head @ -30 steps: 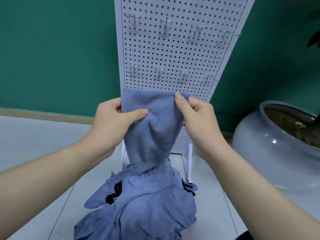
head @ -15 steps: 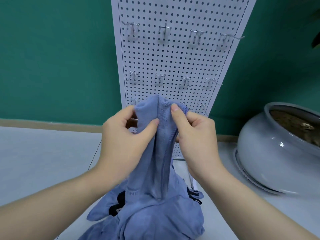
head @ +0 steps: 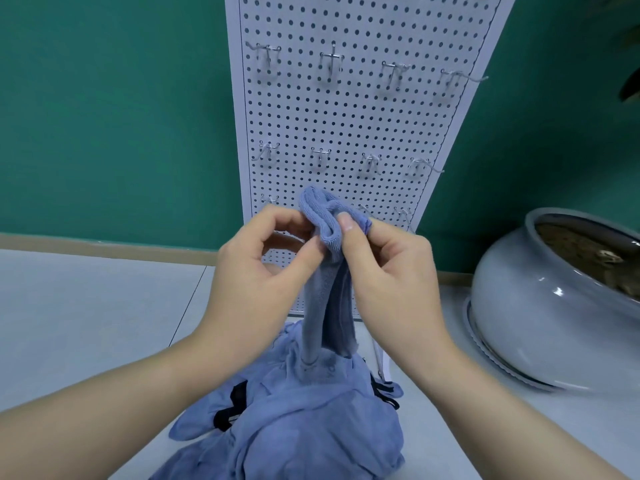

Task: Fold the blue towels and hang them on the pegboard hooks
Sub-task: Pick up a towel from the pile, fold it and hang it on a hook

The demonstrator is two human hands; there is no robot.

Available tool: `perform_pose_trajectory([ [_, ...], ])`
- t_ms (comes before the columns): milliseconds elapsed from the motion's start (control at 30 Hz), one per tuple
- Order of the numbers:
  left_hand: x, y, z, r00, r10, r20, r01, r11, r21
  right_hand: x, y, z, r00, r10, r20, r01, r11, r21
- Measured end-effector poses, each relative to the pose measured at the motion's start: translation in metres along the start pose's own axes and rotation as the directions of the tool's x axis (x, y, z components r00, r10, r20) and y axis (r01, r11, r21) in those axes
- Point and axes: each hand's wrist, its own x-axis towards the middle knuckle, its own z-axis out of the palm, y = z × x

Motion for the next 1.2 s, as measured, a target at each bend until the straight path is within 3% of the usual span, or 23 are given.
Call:
perform_pose_trajectory([
  [100,0.005,-0.002,-0.003,0.999,-0.03,-0.029,0.031,0.999,0.045,-0.003,-0.001,0.002,0.996,-0.026,0.085,0.027,1.0,-0.015],
  [267,0.012,-0.008,-0.009,0.994,-0.082,-0.071,0.091,0.987,0.133,-0.001,-0.003,0.001,0.987,0.04,0.156,-0.062,0.988,0.139],
  [367,0.016,-0.011,-0.011,0.981,-0.185,0.053,0.183,0.982,0.048,0.003,0.002,0.0,0.989,0.081,0.124,-0.1,0.983,0.156],
  [467,0.017,-0.013,-0.013,0.905,-0.308,0.293,0.346,0.934,-0.088,0.007,0.002,-0.002,0.985,0.127,0.118,-0.149,0.968,0.202],
  [567,0.013,-0.017,-0.014,0.836,-0.362,0.412,0.417,0.908,-0.049,0.013,0.001,-0.007,0.983,0.117,0.14,-0.145,0.966,0.212],
  [900,-0.004,-0.025,0.004,0.773,-0.459,0.439,0.51,0.86,0.0,0.035,-0.02,-0.026,0.975,0.176,0.139,-0.219,0.881,0.419],
  [1200,-0.034,-0.025,0.014,0.616,-0.557,0.557,0.617,0.781,0.099,0.064,-0.02,-0.065,0.918,0.394,-0.04,-0.26,0.677,0.689],
])
